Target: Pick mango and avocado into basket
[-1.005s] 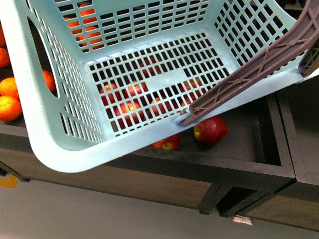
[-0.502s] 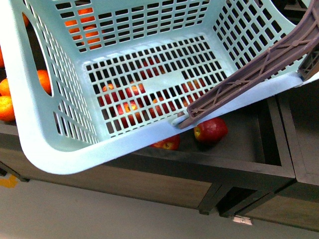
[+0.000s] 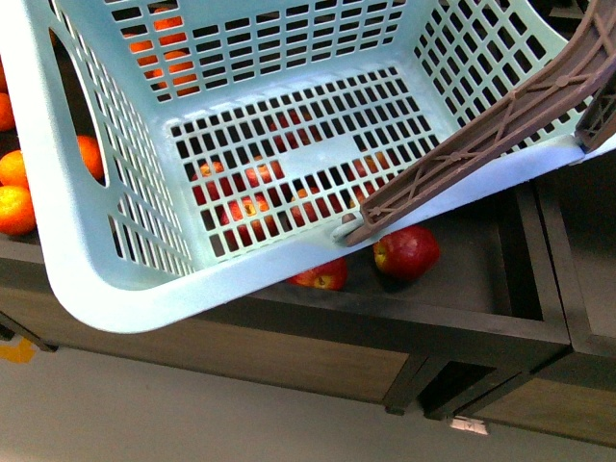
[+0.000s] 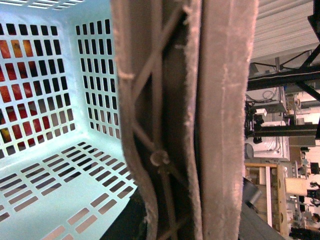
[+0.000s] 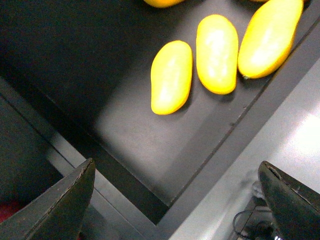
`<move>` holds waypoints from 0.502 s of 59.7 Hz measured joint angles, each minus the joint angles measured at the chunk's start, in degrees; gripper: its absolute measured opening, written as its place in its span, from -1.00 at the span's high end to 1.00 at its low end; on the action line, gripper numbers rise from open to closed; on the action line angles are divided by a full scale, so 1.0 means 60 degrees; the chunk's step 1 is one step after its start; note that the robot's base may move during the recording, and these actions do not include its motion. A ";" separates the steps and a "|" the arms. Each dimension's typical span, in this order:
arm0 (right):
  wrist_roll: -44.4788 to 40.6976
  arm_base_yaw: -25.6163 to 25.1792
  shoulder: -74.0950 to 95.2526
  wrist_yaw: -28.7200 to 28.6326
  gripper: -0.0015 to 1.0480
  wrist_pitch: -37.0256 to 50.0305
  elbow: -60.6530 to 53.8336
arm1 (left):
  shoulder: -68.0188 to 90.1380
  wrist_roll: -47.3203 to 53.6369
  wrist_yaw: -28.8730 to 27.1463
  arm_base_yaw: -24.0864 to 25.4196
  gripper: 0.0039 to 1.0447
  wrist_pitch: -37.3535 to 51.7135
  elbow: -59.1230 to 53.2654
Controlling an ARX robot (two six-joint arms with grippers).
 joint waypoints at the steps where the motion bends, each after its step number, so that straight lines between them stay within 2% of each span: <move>1: 0.0044 0.0015 0.0168 0.0000 -0.83 -0.0022 0.0113 | 0.0000 0.0000 -0.0007 0.0000 0.69 0.0000 0.0000; 13: 0.0860 0.0102 0.2659 -0.0091 -0.83 -0.0266 0.1789 | 0.0000 -0.0004 0.0000 0.0000 0.69 0.0000 0.0000; 30: 0.1213 -0.0102 0.3894 -0.0120 -0.83 -0.0670 0.3264 | 0.0000 0.0000 0.0007 0.0000 0.69 0.0000 0.0000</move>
